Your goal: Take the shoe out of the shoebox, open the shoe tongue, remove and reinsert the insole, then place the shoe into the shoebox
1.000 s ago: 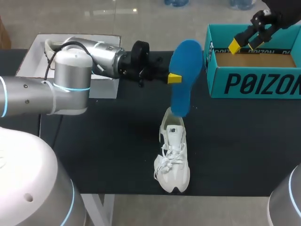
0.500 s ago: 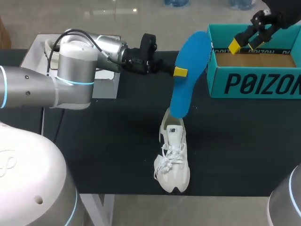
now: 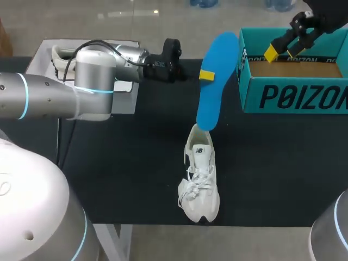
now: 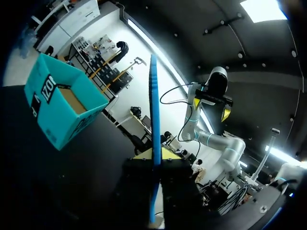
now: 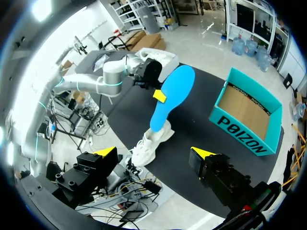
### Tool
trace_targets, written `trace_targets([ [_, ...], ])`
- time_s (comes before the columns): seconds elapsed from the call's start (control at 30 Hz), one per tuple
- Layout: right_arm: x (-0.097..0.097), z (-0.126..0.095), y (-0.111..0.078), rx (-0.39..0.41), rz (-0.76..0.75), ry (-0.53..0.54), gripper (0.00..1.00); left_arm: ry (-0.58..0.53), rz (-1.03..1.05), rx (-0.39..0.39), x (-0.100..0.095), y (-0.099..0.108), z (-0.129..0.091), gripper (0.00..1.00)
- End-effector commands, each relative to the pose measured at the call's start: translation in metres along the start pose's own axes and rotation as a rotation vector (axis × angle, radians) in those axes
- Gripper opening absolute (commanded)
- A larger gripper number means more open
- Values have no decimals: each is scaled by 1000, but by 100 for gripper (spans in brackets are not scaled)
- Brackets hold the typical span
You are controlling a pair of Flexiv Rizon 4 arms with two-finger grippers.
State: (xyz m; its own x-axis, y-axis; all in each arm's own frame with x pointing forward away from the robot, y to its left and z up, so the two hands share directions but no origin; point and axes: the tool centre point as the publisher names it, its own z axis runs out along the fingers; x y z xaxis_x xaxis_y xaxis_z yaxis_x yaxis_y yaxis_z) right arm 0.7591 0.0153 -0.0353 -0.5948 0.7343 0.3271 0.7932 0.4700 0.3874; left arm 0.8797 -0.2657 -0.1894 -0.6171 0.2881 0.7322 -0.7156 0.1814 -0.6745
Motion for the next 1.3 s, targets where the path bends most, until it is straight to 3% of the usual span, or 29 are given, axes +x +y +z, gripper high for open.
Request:
trace_targets([
  [0.03,0,1,2,3,1,-1,100,54,-5,12,-9,-1,0,0],
  [0.63,0,1,2,3,1,-1,100,33,4,28,-10,-6,-3,0],
  [0.9,26,7,-11,-41,119,-211,100,33,4,28,-10,-6,-3,0],
  [1.17,33,9,-15,-77,68,-155,100,33,4,28,-10,-6,-3,0],
  [1.3,33,10,-14,-51,85,-189,100,33,4,28,-10,-6,-3,0],
])
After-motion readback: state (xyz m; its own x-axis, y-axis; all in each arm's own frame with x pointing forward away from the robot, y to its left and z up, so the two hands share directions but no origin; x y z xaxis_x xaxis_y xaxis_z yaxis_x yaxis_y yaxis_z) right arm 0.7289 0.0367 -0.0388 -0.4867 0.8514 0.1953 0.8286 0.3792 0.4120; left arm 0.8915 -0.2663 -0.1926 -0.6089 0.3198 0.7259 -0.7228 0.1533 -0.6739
